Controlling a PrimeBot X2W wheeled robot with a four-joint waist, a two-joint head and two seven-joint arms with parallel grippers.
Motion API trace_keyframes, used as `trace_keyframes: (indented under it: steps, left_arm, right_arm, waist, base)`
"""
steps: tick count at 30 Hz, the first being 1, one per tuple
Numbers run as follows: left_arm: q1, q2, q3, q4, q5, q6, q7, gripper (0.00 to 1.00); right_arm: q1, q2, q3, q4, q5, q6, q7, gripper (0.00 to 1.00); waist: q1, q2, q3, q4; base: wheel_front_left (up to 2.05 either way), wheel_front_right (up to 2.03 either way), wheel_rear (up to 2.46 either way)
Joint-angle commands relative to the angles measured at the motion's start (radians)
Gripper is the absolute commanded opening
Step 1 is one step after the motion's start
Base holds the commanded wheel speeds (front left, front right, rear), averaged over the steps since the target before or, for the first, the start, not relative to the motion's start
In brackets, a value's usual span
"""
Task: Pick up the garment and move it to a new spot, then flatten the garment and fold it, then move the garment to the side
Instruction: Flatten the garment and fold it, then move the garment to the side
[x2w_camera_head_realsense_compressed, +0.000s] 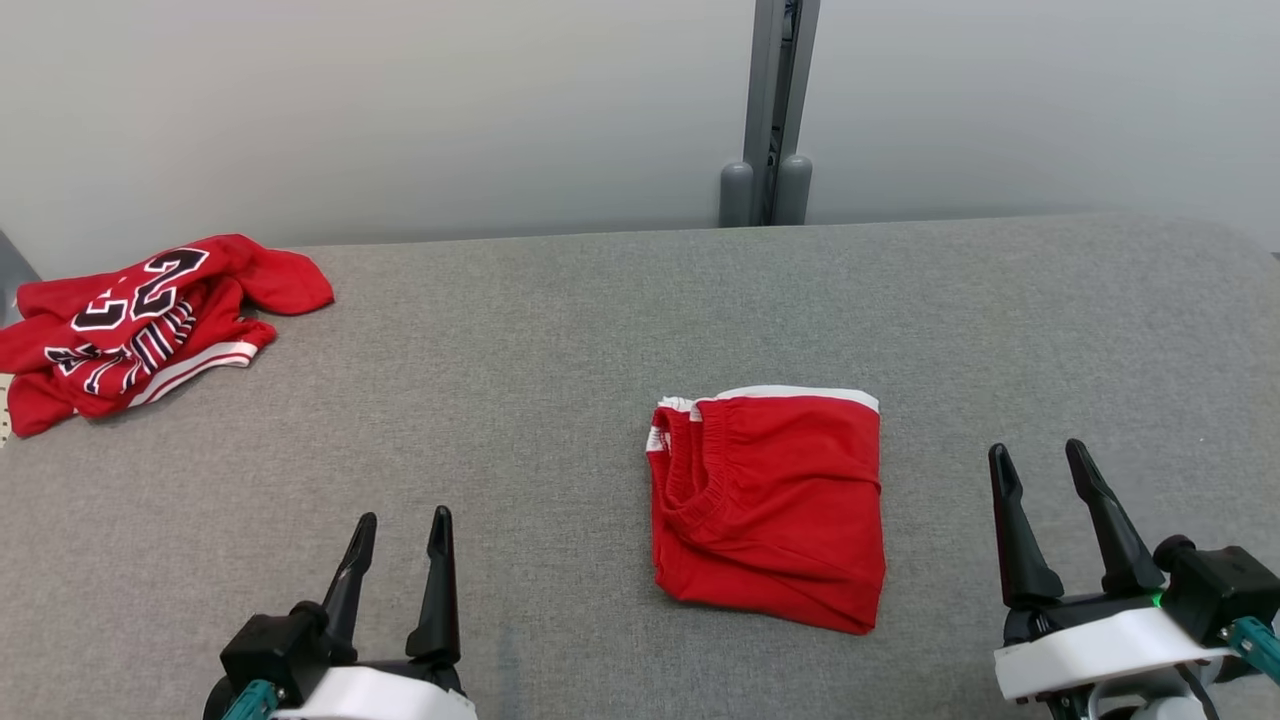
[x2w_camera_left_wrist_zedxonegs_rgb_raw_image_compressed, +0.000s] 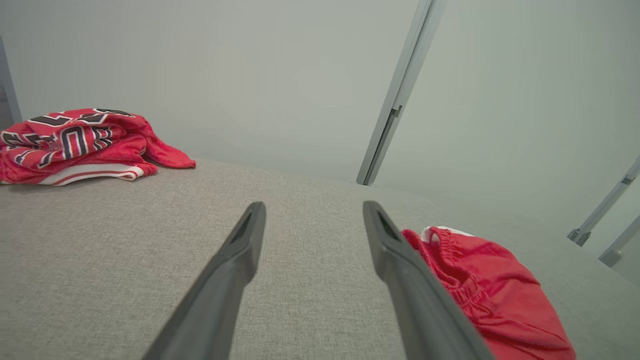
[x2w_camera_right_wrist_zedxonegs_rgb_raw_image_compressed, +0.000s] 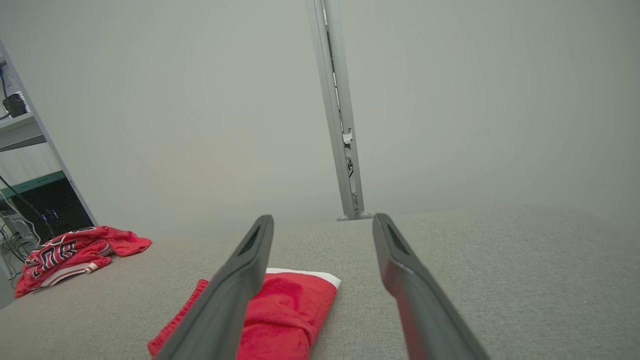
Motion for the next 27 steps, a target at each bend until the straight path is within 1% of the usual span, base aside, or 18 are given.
trace_keyframes:
  steps: [1, 16, 27]
  left_arm:
    - [0.014, 0.004, 0.009, -0.008, 0.007, 0.001, -0.002, 1.00]
    - [0.030, 0.004, 0.002, -0.005, 0.017, -0.001, -0.002, 1.00]
    - [0.018, 0.004, -0.004, 0.001, 0.018, -0.001, -0.002, 1.00]
  right_arm:
    - [0.015, -0.005, 0.001, -0.008, 0.005, 0.001, 0.004, 1.00]
    - [0.042, -0.006, -0.006, 0.010, 0.023, 0.001, 0.019, 1.00]
    - [0.038, -0.005, -0.013, 0.012, 0.012, 0.001, 0.026, 1.00]
  waist:
    - [0.0000, 0.0000, -0.002, 0.004]
    - [0.0000, 0.0000, -0.017, 0.019]
    - [0.0000, 0.0000, -0.016, 0.020]
  base:
    - [0.00, 0.00, 0.00]
    - [0.00, 0.00, 0.00]
    - [0.00, 0.00, 0.00]
